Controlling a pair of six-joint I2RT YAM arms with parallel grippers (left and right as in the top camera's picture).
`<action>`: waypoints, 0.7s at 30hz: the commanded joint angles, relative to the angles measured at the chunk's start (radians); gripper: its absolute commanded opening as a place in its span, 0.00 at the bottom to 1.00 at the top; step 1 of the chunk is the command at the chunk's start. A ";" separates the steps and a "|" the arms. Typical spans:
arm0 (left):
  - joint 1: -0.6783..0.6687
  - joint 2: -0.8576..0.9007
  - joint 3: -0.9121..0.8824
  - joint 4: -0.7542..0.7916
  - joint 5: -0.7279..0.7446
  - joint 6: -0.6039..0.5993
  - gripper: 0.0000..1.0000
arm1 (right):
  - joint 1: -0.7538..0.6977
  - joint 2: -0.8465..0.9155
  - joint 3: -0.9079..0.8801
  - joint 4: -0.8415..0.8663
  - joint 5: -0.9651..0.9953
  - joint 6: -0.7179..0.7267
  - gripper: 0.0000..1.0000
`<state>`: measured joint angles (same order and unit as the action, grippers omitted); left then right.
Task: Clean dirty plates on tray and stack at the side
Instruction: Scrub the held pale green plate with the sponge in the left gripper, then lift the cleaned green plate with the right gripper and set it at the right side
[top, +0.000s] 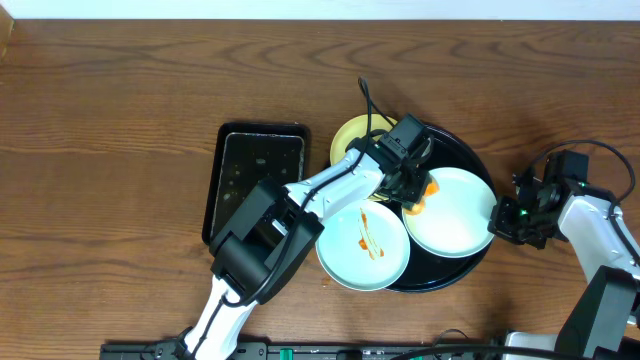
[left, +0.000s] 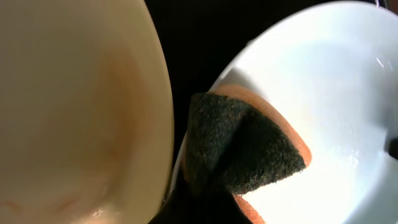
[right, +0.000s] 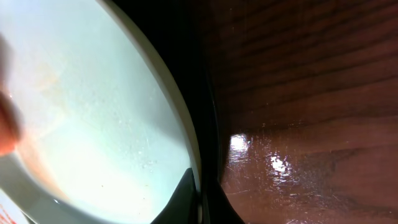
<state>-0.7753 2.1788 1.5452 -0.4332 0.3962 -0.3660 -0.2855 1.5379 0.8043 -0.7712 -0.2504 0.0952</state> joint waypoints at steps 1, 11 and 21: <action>0.024 -0.016 0.000 -0.031 0.042 -0.002 0.07 | 0.001 0.007 -0.002 -0.007 0.045 -0.002 0.01; 0.040 -0.208 0.000 -0.112 -0.045 0.004 0.07 | 0.001 0.007 -0.002 -0.005 0.135 0.039 0.01; 0.161 -0.298 0.000 -0.336 -0.264 0.003 0.07 | 0.001 0.007 -0.002 0.065 0.109 0.039 0.01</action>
<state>-0.6609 1.8885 1.5452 -0.7494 0.2104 -0.3656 -0.2852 1.5372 0.8043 -0.7254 -0.2104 0.1223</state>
